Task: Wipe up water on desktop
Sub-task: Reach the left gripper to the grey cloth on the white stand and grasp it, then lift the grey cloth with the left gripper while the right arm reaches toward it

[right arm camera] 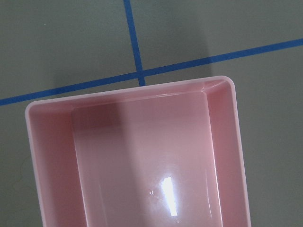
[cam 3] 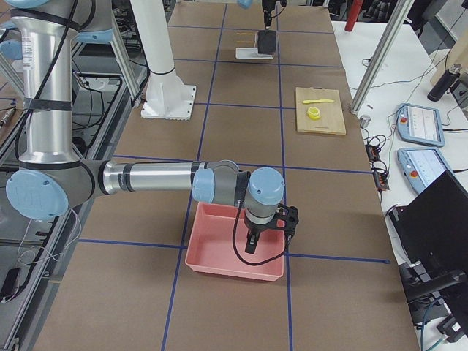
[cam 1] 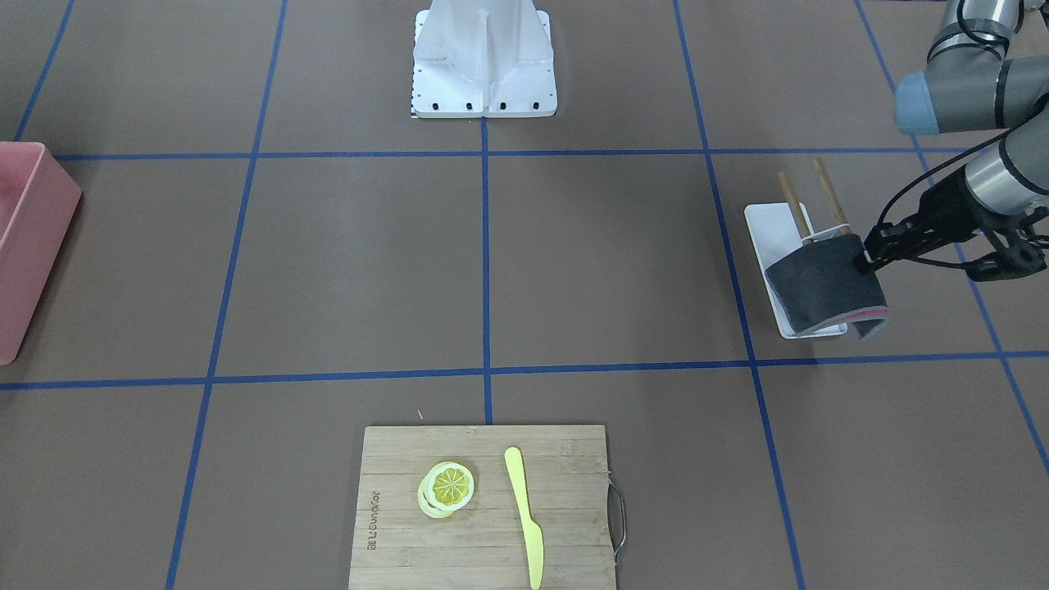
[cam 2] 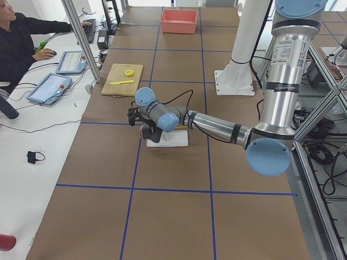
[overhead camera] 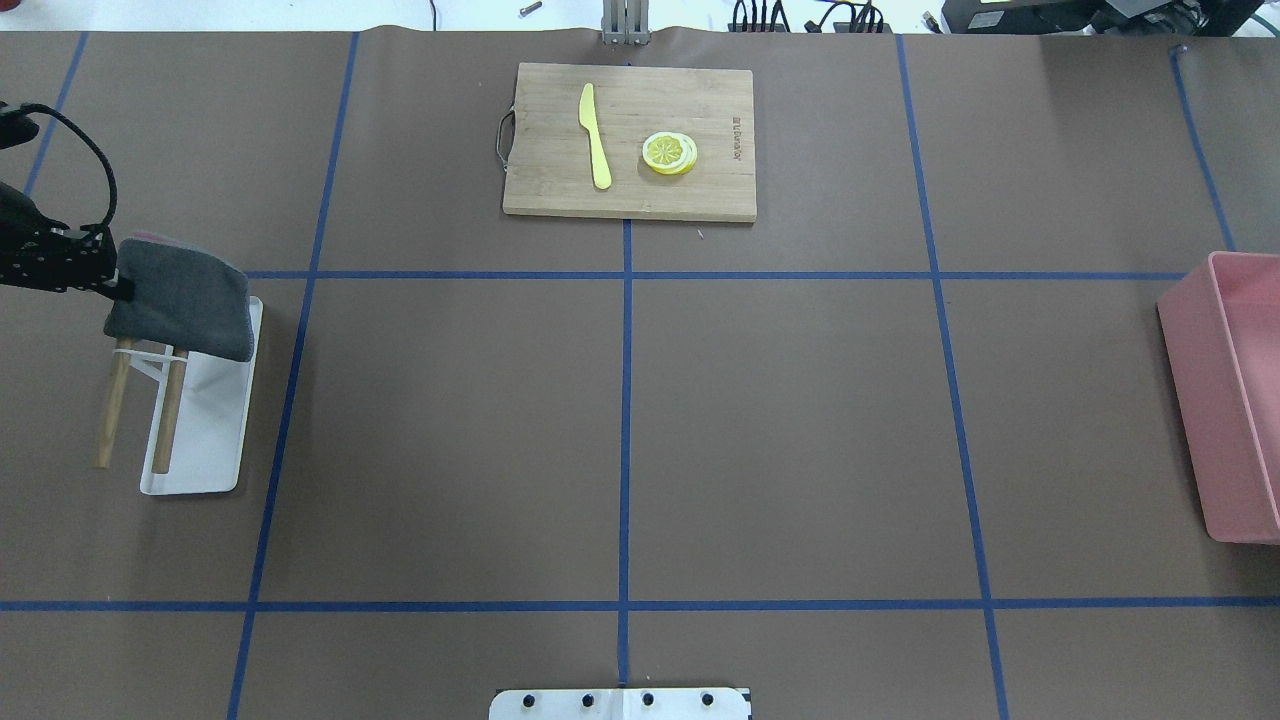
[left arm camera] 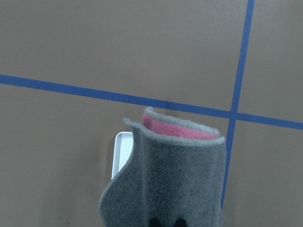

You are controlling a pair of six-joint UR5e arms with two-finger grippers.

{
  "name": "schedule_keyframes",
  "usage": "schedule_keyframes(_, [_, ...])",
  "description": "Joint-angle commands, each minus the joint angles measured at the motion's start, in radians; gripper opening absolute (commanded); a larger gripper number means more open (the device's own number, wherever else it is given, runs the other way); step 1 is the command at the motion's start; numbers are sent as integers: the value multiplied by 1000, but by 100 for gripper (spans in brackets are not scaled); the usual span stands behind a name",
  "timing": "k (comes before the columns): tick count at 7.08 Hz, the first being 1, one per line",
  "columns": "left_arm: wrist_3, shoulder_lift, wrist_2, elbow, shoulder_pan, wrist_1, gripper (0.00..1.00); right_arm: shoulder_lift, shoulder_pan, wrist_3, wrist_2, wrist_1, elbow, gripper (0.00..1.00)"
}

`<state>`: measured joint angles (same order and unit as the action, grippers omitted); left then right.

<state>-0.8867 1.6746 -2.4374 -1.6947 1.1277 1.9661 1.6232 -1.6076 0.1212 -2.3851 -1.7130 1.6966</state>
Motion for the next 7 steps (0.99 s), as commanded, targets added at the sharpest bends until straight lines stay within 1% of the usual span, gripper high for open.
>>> schedule_keyframes(1, [0,-6,-6,-14,4,-1,0,-3,0,2,1,3,2,100])
schedule_keyframes(2, [-2,-13,-23,-37,9,-7,0,3,0,0,1,4,18,100])
schedule_keyframes(3, [-5,-12,-79,-58,53,-18,0,6,0,-1,1,6,56,100])
schedule_keyframes(4, [-20,-6,-156,-60,114,-19,0,1,20,-2,1,6,104,100])
schedule_keyframes(5, [-91,0,-201,-71,157,-18,0,-28,55,-2,3,6,135,100])
schedule_keyframes(6, [-221,32,-207,-95,159,-19,0,-66,95,-2,0,6,137,100])
schedule_keyframes(7, [-368,87,-204,-97,159,-18,0,-75,159,-2,1,15,187,100])
